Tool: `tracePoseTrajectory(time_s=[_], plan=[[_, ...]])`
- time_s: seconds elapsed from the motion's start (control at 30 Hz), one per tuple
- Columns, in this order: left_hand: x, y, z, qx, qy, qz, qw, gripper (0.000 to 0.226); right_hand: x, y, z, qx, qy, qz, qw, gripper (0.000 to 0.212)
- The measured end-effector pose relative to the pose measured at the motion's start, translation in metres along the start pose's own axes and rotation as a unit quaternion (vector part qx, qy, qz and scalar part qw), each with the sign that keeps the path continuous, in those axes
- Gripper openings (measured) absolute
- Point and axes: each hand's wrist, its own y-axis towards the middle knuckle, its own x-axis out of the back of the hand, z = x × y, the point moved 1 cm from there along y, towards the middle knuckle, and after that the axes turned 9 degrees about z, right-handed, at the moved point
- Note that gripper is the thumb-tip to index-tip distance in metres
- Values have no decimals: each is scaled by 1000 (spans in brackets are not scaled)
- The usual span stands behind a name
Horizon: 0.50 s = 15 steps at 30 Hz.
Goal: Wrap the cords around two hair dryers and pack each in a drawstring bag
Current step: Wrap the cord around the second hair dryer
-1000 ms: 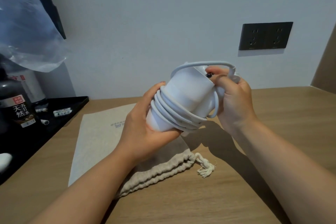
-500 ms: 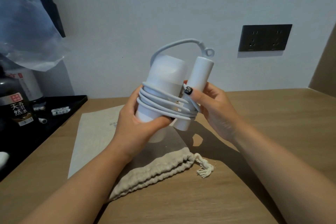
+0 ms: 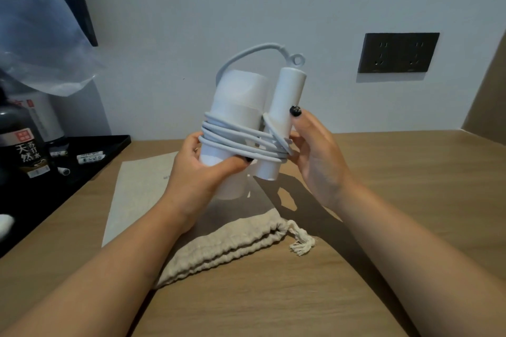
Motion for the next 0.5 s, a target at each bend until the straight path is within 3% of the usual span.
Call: tracePoseTrajectory(time_s=[0.27, 0.37, 0.5], plan=[[-3, -1, -2, 28, 0, -55, 998, 92, -18, -15, -6, -15, -69, -36, 997, 42], [-11, -11, -12, 35, 24, -29, 999, 95, -27, -26, -6, -16, -48, -54, 997, 58], [-18, -23, -24, 41, 8, 33, 999, 94, -21, -38, -2, -41, 60, -90, 993, 71]])
